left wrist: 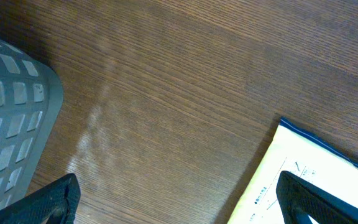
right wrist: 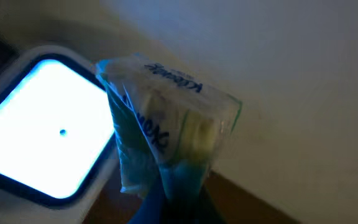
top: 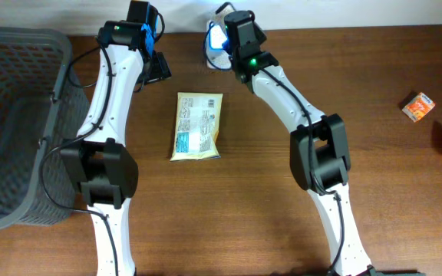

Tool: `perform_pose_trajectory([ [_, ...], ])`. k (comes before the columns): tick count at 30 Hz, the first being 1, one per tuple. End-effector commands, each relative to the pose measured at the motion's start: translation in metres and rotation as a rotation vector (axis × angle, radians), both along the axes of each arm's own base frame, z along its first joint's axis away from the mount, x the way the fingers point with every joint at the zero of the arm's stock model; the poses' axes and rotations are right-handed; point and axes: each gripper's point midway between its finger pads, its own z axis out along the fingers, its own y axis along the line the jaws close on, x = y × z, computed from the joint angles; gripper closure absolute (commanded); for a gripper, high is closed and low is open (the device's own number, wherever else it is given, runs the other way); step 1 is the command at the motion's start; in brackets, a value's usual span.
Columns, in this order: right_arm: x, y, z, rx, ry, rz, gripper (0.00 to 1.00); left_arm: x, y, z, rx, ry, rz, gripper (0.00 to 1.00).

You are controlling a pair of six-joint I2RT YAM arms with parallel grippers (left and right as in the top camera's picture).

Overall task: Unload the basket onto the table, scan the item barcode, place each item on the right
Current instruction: 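Hold the green tissue pack at the scanner, then carry it right, then reach the right gripper to the yellow wet-wipes pack and grasp it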

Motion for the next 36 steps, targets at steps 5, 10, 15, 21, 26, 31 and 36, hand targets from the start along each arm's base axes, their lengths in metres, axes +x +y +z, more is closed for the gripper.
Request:
perform_pose_trajectory([
  [5,-0.04,-0.239,0.088,0.5,-0.036,-0.675,0.96,-0.001,0.0,0.012,0.003,-0.026,0.01,0.01],
  [10,-0.147,-0.417,0.024,0.597,0.189,-1.175,0.96,-0.001,0.0,0.012,0.003,-0.026,0.01,0.01],
  [15,-0.233,-0.5,-0.016,0.632,0.339,-1.398,0.96,-0.001,0.0,0.012,0.003,-0.026,0.01,0.01],
  [21,-0.269,-0.518,-0.052,0.656,0.415,-1.476,0.23,-0.001,0.0,0.012,0.003,-0.026,0.01,0.01],
  [26,-0.249,-0.494,-0.058,0.748,0.502,-1.291,0.18,-0.001,0.0,0.012,0.003,-0.026,0.01,0.01],
  [31,-0.199,-0.384,-0.038,1.22,0.682,-0.692,0.18,-0.001,0.0,0.012,0.003,-0.026,0.01,0.01],
  [36,-0.187,-0.267,-0.002,1.38,0.843,-0.227,0.18,-0.001,0.0,0.012,0.003,-0.026,0.01,0.01],
])
